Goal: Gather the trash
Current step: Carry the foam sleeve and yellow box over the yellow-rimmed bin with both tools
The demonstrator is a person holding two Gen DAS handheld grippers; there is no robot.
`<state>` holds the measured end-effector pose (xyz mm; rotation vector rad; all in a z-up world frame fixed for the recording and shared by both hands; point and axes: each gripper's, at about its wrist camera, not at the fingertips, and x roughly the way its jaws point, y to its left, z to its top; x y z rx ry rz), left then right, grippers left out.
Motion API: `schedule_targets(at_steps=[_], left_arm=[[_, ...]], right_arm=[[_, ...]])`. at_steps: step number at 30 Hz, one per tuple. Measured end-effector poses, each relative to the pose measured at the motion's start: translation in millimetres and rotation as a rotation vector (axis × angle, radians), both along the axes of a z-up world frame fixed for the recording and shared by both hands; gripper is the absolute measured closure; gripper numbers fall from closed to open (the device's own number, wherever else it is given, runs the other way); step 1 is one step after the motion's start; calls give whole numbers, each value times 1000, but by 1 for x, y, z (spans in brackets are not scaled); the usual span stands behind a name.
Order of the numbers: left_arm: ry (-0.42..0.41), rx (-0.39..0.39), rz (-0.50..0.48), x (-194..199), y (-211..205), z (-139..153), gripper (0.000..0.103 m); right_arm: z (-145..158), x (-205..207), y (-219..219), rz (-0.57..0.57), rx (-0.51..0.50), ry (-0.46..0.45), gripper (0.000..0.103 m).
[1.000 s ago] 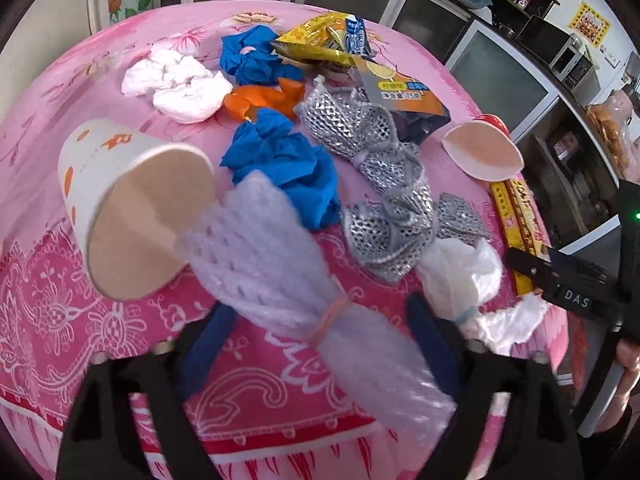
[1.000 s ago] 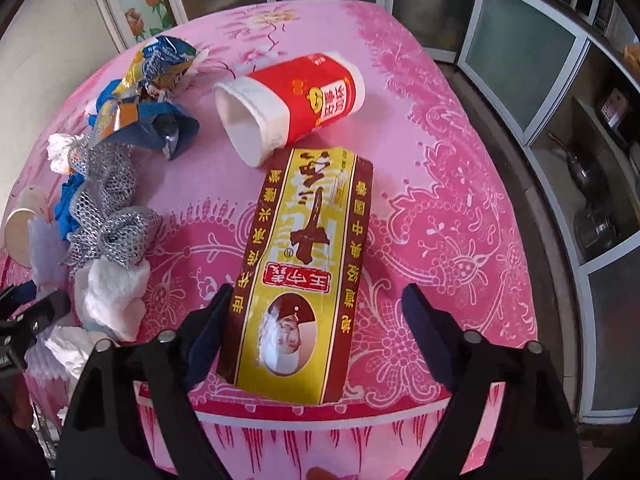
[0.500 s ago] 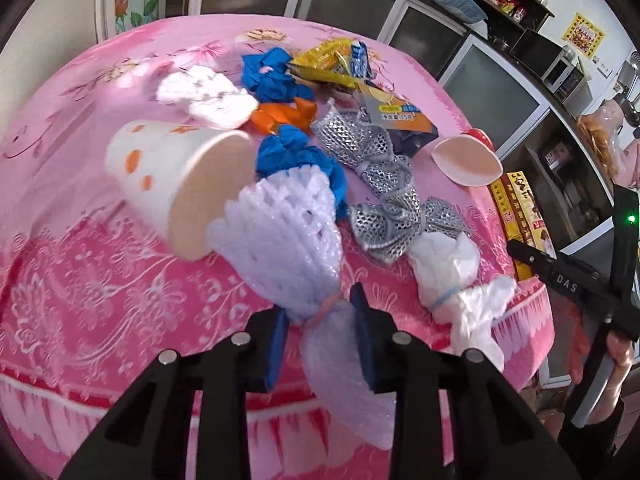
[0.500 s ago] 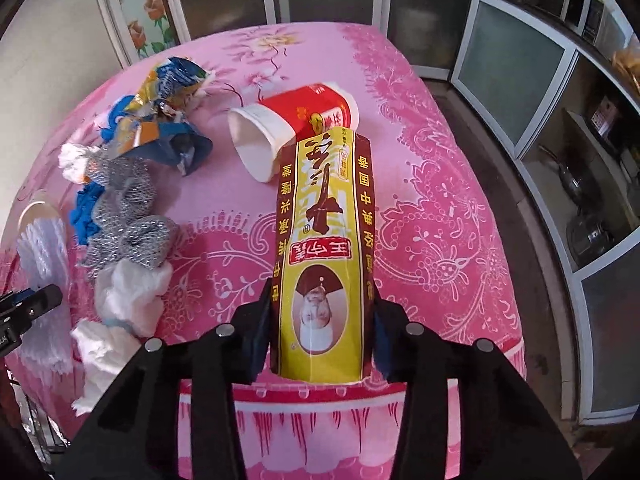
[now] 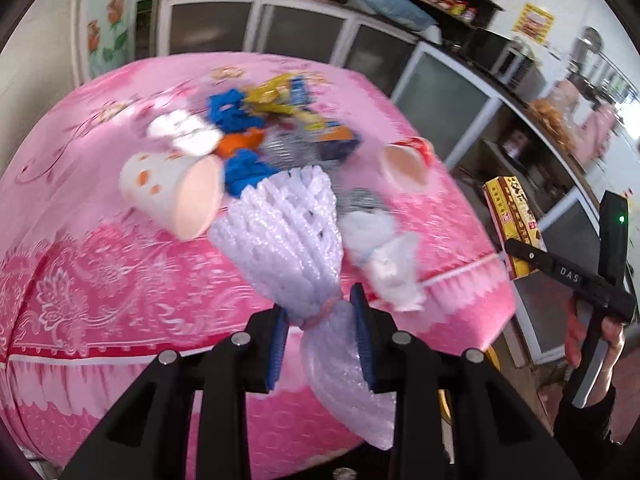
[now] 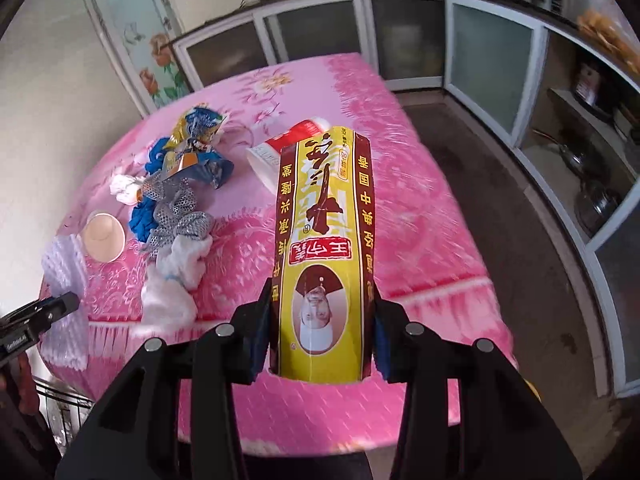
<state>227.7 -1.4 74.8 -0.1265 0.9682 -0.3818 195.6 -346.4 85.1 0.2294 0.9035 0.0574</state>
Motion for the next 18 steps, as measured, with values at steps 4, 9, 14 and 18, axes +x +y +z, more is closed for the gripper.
schedule_targets(at_steps=[4,9,14,18], left_arm=[[-38,-12,-109,-14,-39,12,75],[-47,-26,-303,-36,-113,15,74],[-53,-13,-493,-62,-196,10,74],[-38,-8,-606,-74,-252,-6,74]], right_arm=[[7,-44,-35,-54,42,-21,63],[8,-103,-84,-177,41,-39,62],[-9,-153,-134,-313,41,-9,62],[-41,-191,-171,-418,55,48,61]])
